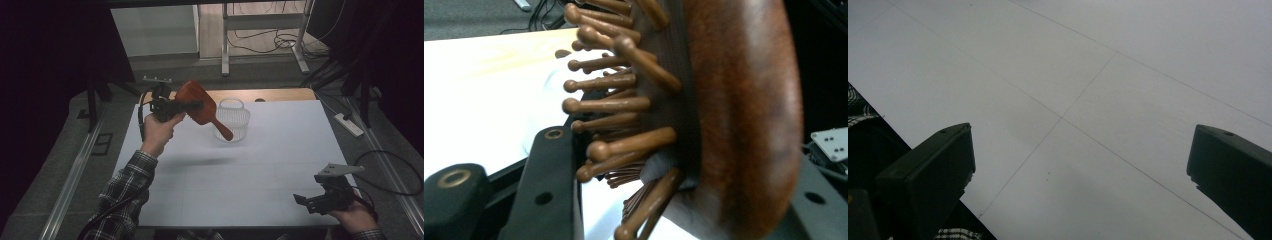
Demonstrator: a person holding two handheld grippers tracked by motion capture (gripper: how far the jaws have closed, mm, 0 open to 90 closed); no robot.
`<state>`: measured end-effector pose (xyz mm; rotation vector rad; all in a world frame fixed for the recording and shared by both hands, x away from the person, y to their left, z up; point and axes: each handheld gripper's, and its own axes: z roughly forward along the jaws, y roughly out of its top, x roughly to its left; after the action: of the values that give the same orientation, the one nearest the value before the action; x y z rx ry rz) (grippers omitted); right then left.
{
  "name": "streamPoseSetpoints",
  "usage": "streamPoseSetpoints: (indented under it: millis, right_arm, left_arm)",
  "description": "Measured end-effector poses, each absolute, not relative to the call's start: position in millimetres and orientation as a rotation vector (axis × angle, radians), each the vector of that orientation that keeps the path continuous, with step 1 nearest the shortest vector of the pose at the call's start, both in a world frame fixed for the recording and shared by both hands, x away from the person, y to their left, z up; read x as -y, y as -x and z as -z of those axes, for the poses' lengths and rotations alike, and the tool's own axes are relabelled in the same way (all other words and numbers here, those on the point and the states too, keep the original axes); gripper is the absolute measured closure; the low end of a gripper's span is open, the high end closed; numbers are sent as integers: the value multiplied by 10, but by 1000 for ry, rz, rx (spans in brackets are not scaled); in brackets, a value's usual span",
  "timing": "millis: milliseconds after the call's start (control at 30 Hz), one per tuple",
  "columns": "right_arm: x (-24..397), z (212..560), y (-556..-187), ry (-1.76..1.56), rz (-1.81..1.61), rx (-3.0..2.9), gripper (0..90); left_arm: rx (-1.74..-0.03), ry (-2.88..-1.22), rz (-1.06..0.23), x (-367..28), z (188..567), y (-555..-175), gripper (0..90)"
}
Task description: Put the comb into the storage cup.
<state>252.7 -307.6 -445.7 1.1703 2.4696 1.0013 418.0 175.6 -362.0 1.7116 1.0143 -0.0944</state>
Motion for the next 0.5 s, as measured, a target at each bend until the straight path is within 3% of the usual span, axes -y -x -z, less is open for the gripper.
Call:
streamPoseSetpoints:
  millis: [500]
  right_arm:
    - [3079,4455,-2516,-1176,-996,-2468,0]
  left_arm:
    - [-1078,-1635,104,-1828,3683,-4352,533]
